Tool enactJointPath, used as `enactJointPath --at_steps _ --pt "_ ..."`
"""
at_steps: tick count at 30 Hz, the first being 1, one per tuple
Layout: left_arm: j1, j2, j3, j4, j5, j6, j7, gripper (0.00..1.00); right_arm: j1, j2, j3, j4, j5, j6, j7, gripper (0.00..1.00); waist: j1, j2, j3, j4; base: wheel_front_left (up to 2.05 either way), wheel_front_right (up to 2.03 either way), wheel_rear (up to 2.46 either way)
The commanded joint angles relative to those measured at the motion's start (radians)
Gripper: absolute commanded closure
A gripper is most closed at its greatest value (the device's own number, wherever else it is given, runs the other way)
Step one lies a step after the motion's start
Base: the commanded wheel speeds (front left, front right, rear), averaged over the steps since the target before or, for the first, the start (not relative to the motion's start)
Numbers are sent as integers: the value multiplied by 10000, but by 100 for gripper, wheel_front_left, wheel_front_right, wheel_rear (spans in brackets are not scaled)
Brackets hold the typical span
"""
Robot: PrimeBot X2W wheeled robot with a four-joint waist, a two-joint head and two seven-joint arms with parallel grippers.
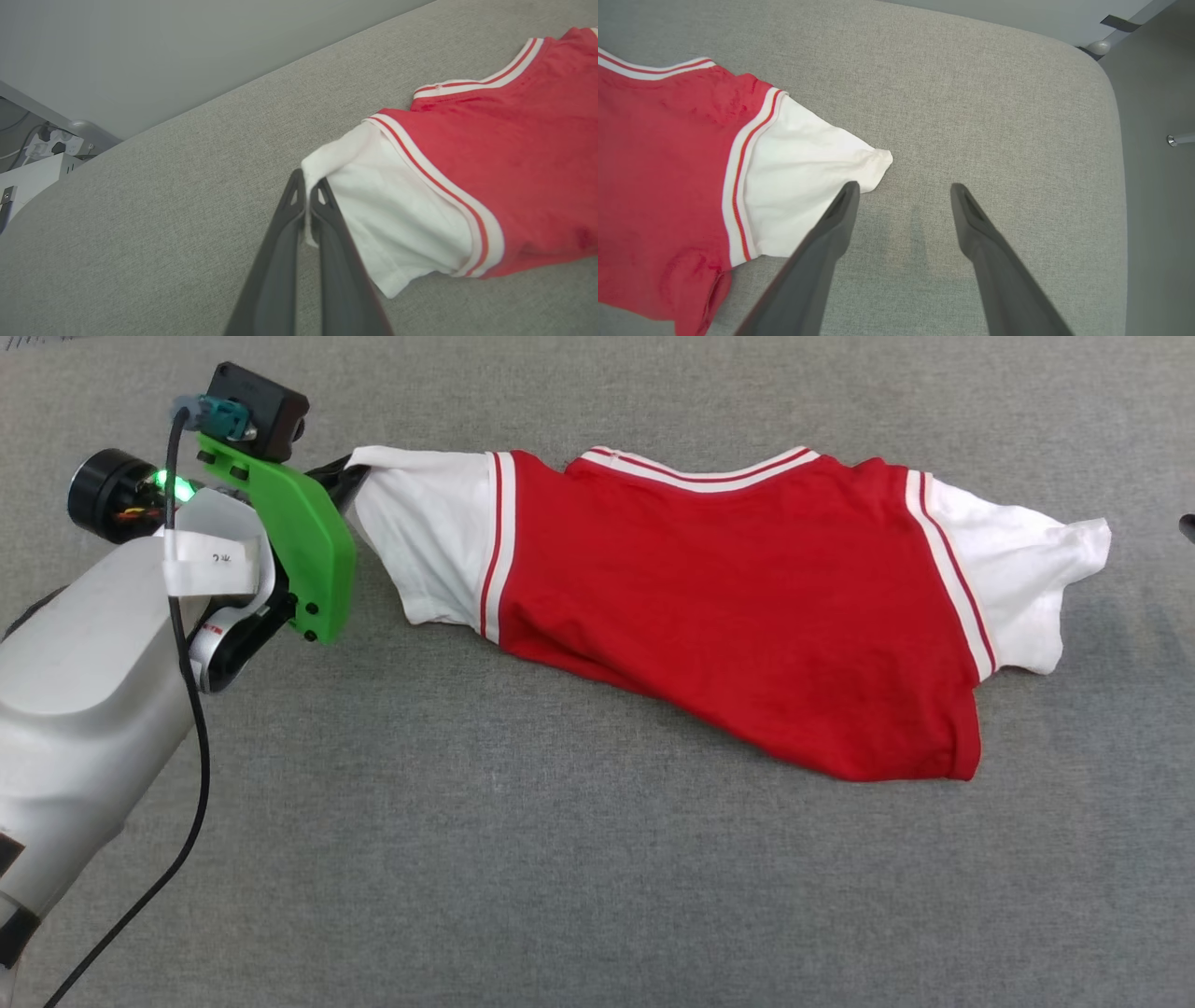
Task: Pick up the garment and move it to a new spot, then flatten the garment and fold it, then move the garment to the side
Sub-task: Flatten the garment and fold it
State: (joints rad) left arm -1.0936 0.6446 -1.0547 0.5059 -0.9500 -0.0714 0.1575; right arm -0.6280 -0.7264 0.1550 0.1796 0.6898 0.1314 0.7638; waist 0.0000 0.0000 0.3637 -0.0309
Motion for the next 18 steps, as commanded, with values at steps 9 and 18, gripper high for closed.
enactJointPath --at_steps 9,18 --pt "-512 52 64 -1249 590 637 -149 100 -1701 254 906 1694 -98 -7 633 0 0 0 1126 664 0 0 0" --pt "-598 258 100 -2094 778 1085 -114 100 -1926 900 1411 3329 -83 -7 -133 0 0 0 1598 827 0 0 0"
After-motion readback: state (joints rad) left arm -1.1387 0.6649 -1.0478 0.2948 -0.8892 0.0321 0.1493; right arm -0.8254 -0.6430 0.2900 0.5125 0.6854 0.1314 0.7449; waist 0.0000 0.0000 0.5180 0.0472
